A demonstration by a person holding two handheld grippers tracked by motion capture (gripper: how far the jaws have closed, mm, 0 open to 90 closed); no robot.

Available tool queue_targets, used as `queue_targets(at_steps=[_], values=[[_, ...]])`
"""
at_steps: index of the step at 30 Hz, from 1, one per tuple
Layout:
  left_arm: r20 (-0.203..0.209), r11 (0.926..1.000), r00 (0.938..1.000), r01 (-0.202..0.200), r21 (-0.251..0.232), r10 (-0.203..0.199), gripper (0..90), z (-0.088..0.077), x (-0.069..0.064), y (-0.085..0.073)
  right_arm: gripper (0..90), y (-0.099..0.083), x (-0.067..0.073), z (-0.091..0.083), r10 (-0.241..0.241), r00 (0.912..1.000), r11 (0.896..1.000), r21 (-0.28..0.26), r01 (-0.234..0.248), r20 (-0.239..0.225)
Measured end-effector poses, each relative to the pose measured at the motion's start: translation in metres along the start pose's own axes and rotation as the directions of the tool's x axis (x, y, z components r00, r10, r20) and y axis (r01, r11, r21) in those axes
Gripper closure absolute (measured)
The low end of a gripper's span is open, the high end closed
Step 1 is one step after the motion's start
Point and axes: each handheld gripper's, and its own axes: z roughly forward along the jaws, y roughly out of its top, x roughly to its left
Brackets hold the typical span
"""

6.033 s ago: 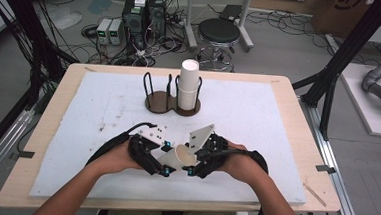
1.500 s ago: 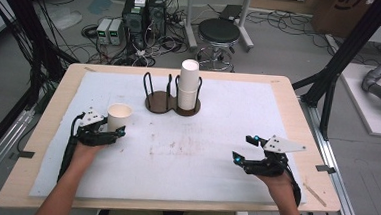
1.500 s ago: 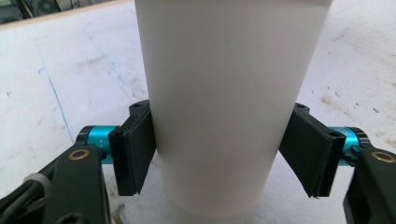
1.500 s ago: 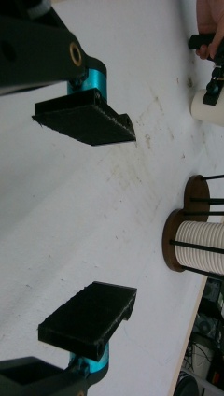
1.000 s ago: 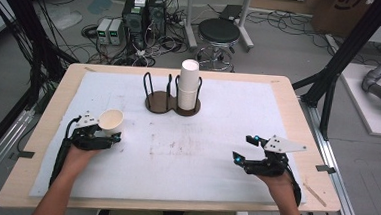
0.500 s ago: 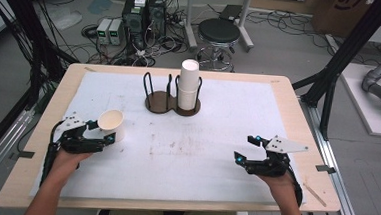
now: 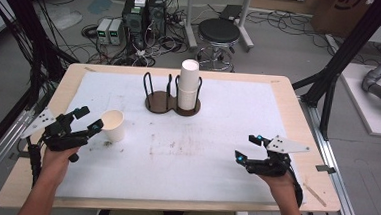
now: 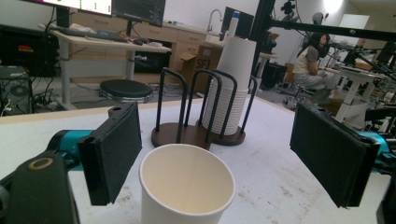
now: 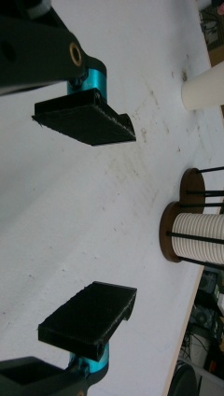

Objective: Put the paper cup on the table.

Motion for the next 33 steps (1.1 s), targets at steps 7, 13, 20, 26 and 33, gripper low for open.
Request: queue_targets(at_steps=[7,13,20,26,33], values=[[0.004,0.9998,0.9998,-0.019,0.003,0.019,16.2,-0.002,-0.003,-0.005,22.2,-0.002,-0.004,-0.005,0.022,0.9984,1.000,-0.005,-0.022,0.053],[0.020,0.9989,0.9991,-0.039,0.025,0.038,16.2,0.001,-0.009,-0.008,22.2,-0.004,-0.007,-0.009,0.040,0.9951,0.999,-0.020,-0.038,0.090],[0.015,0.9976,0.9982,-0.059,0.035,0.059,16.2,0.000,-0.012,-0.009,22.2,-0.005,-0.009,-0.011,0.042,0.9927,0.999,-0.024,-0.039,0.113],[0.023,0.9971,0.9974,-0.068,0.034,0.068,16.2,0.000,-0.013,-0.009,22.2,-0.004,-0.006,-0.012,0.038,0.9920,0.999,-0.030,-0.035,0.121],[0.041,0.9963,0.9961,-0.079,0.033,0.078,16.2,0.002,-0.019,-0.009,22.2,-0.001,-0.002,-0.013,0.042,0.9913,0.998,-0.040,-0.038,0.125]])
